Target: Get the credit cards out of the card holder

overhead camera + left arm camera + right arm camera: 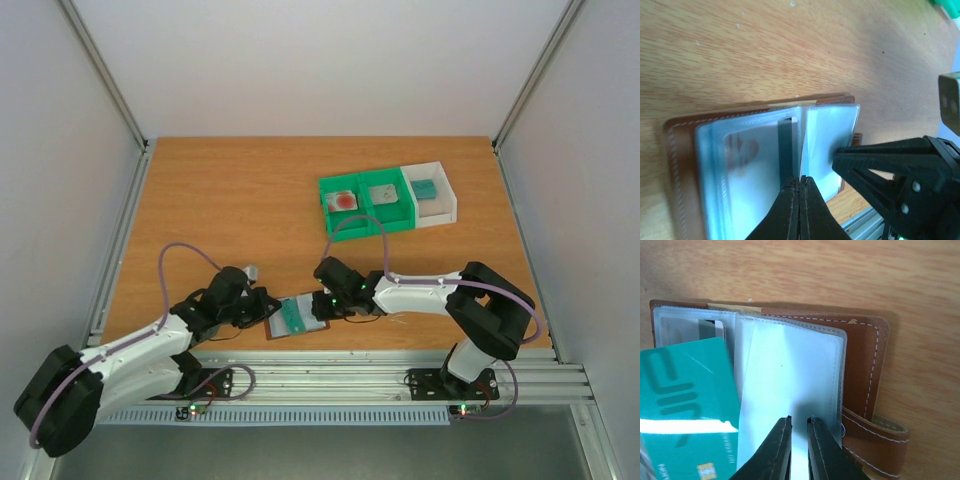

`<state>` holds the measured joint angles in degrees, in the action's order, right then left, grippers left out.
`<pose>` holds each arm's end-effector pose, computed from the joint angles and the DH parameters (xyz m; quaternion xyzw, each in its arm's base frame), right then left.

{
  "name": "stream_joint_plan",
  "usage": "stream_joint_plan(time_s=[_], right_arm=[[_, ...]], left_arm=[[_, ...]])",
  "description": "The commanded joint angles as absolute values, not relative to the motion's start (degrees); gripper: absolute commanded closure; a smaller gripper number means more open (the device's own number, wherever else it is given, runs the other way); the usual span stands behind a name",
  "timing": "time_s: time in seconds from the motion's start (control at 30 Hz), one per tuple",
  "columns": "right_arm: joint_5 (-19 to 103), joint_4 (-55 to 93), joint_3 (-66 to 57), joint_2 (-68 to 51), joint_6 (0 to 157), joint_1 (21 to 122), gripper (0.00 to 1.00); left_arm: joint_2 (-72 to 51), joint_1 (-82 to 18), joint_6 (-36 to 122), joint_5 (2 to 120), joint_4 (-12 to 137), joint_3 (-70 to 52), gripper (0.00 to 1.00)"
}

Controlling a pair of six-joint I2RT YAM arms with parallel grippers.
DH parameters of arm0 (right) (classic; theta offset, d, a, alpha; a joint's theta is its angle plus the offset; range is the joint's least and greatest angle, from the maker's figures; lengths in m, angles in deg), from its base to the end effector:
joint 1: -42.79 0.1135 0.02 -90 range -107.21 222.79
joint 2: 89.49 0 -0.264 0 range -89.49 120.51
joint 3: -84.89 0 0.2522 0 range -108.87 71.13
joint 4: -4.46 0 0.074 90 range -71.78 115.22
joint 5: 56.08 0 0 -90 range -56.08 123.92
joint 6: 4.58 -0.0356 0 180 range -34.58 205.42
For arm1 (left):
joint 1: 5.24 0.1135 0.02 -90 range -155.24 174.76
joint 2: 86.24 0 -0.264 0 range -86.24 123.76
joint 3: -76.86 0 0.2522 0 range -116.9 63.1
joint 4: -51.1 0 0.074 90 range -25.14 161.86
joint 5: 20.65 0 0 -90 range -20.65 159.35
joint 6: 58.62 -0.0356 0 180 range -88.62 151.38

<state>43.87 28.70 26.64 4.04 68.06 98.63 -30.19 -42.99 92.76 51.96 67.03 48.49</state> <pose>0.1619 0.2496 0.1373 -0.3383 0.9000 0.2233 0.1603 0.1311 -0.1150 0.1409 -0.1278 0.9015 -0.3865 0.1468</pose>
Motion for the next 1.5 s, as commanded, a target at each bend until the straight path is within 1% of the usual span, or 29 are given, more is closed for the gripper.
stream_joint_plan(time_s=[0.0, 0.13, 0.3, 0.5, 0.63, 0.7, 0.8, 0.97, 1.03, 1.1, 1.2, 1.3, 1.4, 1.47], right_arm=[[40.68, 33.00, 29.19, 3.23, 68.75, 96.19, 0.89], [43.24, 32.25, 29.56, 0.15, 70.55, 95.62, 0.88], [46.98, 32.82, 30.50, -7.57, 75.42, 94.74, 0.85], [53.75, 44.94, 26.32, -18.43, 87.51, 94.41, 0.81], [58.37, 54.43, 21.46, -22.55, 93.22, 94.38, 0.79], [62.24, 58.63, 18.78, -23.11, 95.40, 94.34, 0.78], [62.67, 60.45, 16.58, -24.27, 94.59, 94.39, 0.76], [65.53, 61.49, 13.68, -22.64, 91.93, 94.35, 0.68], [67.46, 61.80, 12.42, -21.18, 92.09, 94.32, 0.66], [68.08, 61.95, 11.51, -19.99, 91.56, 94.12, 0.67], [72.12, 60.98, 10.96, -18.02, 91.38, 93.35, 0.67], [74.12, 61.42, 10.42, -16.77, 91.97, 93.24, 0.63], [71.19, 63.90, 9.54, -16.04, 93.16, 93.16, 0.58], [74.28, 63.51, 9.89, -16.18, 93.79, 93.07, 0.54]], left_arm=[[-35.77, -43.00, 89.21, 55.48, 77.54, 45.41, 1.00], [-40.64, -42.79, 86.97, 54.74, 81.47, 43.68, 1.00], [-44.51, -42.75, 82.10, 49.56, 83.34, 41.65, 1.00], [-46.60, -42.81, 77.40, 38.18, 81.18, 39.95, 1.00], [-45.88, -42.94, 77.48, 31.48, 77.52, 39.71, 1.00], [-45.57, -43.18, 78.11, 28.09, 75.09, 40.02, 1.00], [-46.27, -43.37, 79.04, 25.10, 72.27, 40.60, 1.00], [-48.54, -43.38, 79.56, 23.13, 71.40, 42.77, 1.00], [-48.73, -43.37, 79.94, 21.05, 71.20, 42.68, 1.00], [-49.12, -43.45, 79.53, 19.71, 71.85, 42.14, 1.00], [-49.29, -43.42, 77.93, 20.62, 73.85, 40.98, 1.00], [-49.03, -43.40, 80.70, 18.77, 67.57, 42.69, 1.00], [-50.22, -43.46, 83.62, 17.84, 61.89, 45.02, 0.99], [-51.40, -43.39, 84.99, 17.77, 58.93, 46.85, 1.00]])
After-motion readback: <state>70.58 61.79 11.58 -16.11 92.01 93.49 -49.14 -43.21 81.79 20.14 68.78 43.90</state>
